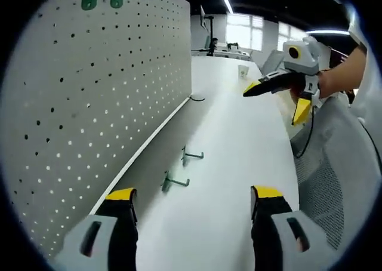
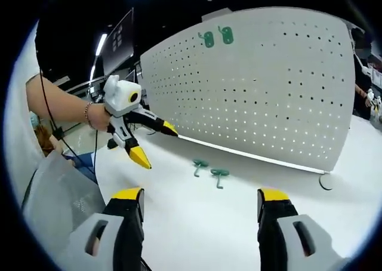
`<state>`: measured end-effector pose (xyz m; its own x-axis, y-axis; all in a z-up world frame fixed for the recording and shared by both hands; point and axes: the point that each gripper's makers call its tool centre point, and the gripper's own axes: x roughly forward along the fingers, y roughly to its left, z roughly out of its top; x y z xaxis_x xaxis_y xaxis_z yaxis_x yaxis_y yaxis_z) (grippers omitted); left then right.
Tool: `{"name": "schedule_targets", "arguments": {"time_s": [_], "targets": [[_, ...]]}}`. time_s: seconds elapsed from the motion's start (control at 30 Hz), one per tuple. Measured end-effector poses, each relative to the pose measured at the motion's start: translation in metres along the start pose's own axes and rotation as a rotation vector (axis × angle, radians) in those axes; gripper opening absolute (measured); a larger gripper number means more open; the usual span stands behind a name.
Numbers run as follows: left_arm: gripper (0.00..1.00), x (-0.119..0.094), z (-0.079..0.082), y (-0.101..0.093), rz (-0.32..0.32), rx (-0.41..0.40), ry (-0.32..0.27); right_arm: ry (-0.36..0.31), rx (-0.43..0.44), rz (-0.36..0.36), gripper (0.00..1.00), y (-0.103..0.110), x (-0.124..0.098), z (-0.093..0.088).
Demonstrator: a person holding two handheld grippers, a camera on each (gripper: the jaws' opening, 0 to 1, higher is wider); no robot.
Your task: Insert the hook assembly into the mounting plate slot until the hook locks in place.
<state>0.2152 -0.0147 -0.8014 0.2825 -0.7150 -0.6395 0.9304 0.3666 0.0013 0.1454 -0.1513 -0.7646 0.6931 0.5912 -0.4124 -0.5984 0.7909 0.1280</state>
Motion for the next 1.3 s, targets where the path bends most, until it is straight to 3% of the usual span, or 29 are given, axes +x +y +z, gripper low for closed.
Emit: {"name": "schedule_targets", "arguments": {"time_s": [0.53, 1.3], "targets": [[0.8, 0.024, -0.001, 0.007, -0.06, 0.043, 0.067, 0.007, 0.008, -0.002, 0.78, 0.002, -0.004, -0.005], [0.79, 0.053, -0.017, 0.015, -0.165, 0.123, 0.234, 0.024, -0.009, 0.015, 0.77, 0.002, -0.001, 0.0]]}}
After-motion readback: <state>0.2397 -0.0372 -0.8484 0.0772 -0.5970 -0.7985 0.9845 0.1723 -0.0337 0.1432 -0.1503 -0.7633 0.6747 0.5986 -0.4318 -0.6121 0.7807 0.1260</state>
